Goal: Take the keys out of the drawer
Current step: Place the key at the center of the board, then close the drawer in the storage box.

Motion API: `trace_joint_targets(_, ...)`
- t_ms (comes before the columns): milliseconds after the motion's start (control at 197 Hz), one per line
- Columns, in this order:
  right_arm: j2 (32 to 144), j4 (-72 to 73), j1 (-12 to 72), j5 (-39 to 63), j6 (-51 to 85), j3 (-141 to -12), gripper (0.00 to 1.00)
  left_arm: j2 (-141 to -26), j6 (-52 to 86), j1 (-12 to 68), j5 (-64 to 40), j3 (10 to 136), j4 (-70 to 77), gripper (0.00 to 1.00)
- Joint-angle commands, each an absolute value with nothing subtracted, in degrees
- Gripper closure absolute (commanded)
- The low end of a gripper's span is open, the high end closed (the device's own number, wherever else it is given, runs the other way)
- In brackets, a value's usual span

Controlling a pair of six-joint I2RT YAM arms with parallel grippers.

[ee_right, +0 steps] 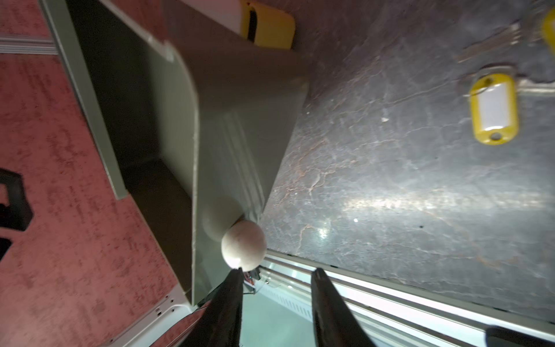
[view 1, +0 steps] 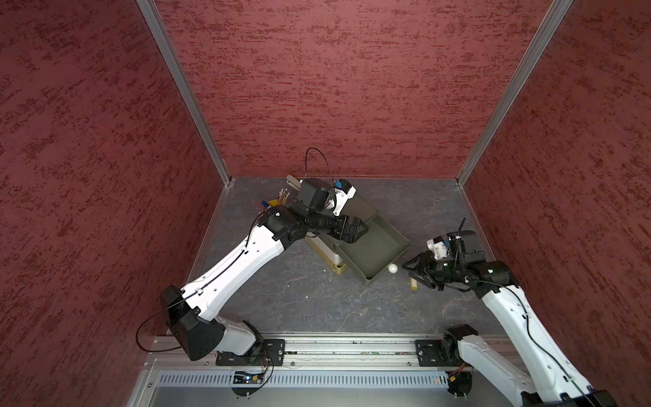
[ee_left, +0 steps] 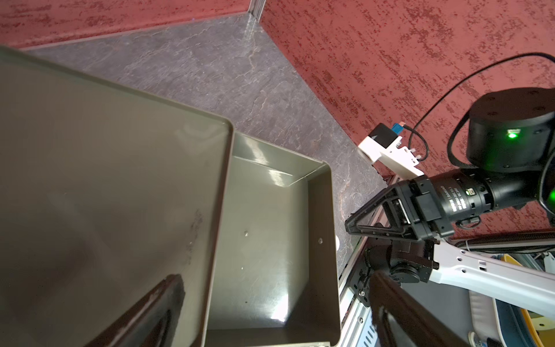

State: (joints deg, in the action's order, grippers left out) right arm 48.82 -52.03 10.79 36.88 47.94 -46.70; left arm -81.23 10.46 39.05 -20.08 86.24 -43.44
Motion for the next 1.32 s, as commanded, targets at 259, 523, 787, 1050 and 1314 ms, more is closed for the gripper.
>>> trace_joint_targets(259, 48.3, -33.4, 11.6, 44.4, 57.6, -37.7, 0.62, -81.0, 4.9, 34.8, -20.5, 85.3, -48.6, 0.0)
trace_joint_targets(523, 50.2, -28.1, 12.4, 44.6, 59.2, -35.6, 0.63, -82.2, 3.7, 32.9, -19.8, 84.0, -49.7, 0.0)
trace_joint_targets(787, 49.6, -24.2, 12.7, 45.3, 61.9, -33.5, 0.63, -82.2, 4.1, 31.3, -21.5, 80.9, -48.3, 0.0)
trace_joint_targets(1050, 51.6, -21.2, 13.1, 44.9, 62.8, -33.1, 0.63, -81.8, 4.0, 31.1, -21.9, 78.4, -47.6, 0.0)
trace_joint_targets(1314, 55.2, -18.4, 13.2, 44.3, 62.8, -35.2, 0.63, -81.4, 4.0, 31.1, -22.0, 77.2, -47.3, 0.0)
